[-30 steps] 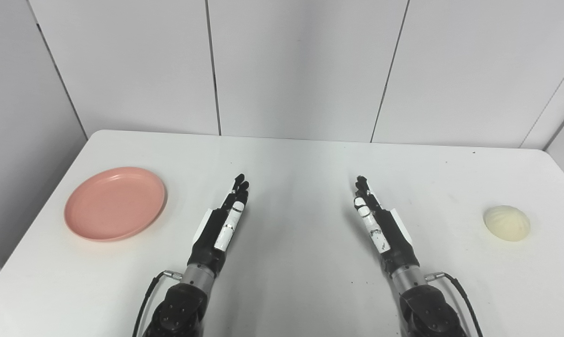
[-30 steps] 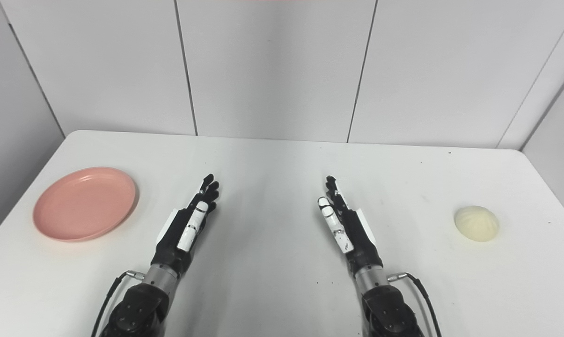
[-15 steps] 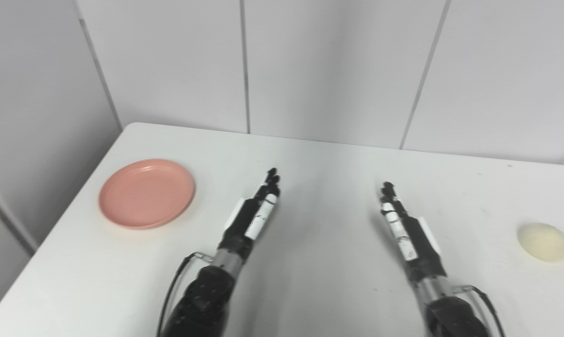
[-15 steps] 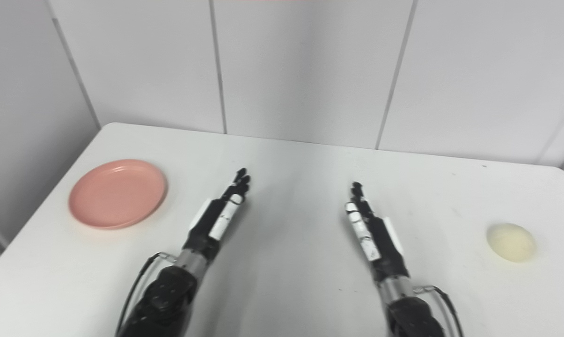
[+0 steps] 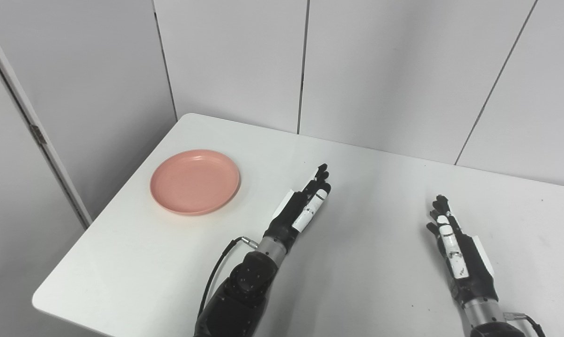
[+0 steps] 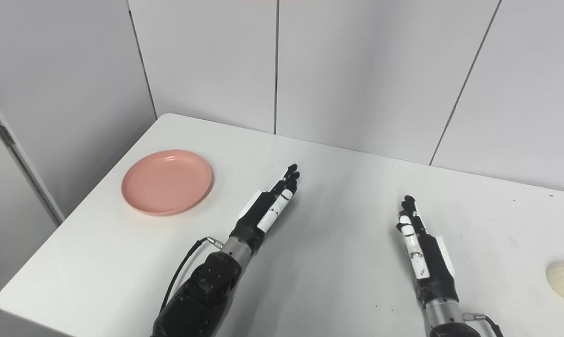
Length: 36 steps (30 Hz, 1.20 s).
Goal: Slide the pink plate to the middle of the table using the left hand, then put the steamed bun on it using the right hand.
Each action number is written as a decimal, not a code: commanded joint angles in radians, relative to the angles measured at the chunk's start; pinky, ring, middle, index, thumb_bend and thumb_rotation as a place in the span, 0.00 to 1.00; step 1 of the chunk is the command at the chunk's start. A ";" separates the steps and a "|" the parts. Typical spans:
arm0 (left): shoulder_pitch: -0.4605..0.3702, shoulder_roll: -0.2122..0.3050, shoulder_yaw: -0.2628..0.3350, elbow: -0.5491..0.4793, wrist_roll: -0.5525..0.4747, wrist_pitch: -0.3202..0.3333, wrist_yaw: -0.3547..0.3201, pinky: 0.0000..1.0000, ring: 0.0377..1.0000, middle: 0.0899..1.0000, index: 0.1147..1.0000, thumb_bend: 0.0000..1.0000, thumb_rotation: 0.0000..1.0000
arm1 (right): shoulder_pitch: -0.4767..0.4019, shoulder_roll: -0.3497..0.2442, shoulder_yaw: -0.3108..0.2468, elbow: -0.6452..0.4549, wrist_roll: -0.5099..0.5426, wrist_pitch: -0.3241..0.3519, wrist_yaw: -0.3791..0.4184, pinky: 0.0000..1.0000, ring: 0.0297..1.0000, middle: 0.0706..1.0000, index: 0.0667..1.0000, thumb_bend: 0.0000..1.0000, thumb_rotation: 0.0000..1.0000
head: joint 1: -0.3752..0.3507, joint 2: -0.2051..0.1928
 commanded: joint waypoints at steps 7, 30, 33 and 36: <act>0.116 -0.013 -0.013 0.110 0.001 -0.018 0.012 1.00 1.00 1.00 1.00 0.51 1.00 | 0.046 -0.010 -0.003 0.005 0.001 0.013 0.006 1.00 1.00 1.00 1.00 0.06 1.00 | 0.000 0.002; 0.075 -0.008 0.035 -0.255 -0.071 0.121 -0.010 1.00 0.99 0.99 0.98 0.47 1.00 | 0.038 -0.004 -0.004 0.016 -0.004 0.011 0.001 1.00 1.00 1.00 1.00 0.04 1.00 | -0.007 -0.010; 0.063 -0.005 0.039 -0.330 -0.059 0.149 0.003 0.97 0.98 0.98 0.97 0.49 1.00 | 0.037 -0.009 -0.008 0.025 0.001 0.002 0.006 1.00 1.00 1.00 1.00 0.05 1.00 | -0.004 -0.006; 0.041 -0.007 0.051 -0.386 -0.065 0.155 0.013 0.96 0.96 0.96 0.96 0.48 1.00 | 0.034 -0.014 -0.009 0.032 0.002 -0.003 0.007 1.00 1.00 1.00 1.00 0.03 1.00 | 0.003 -0.005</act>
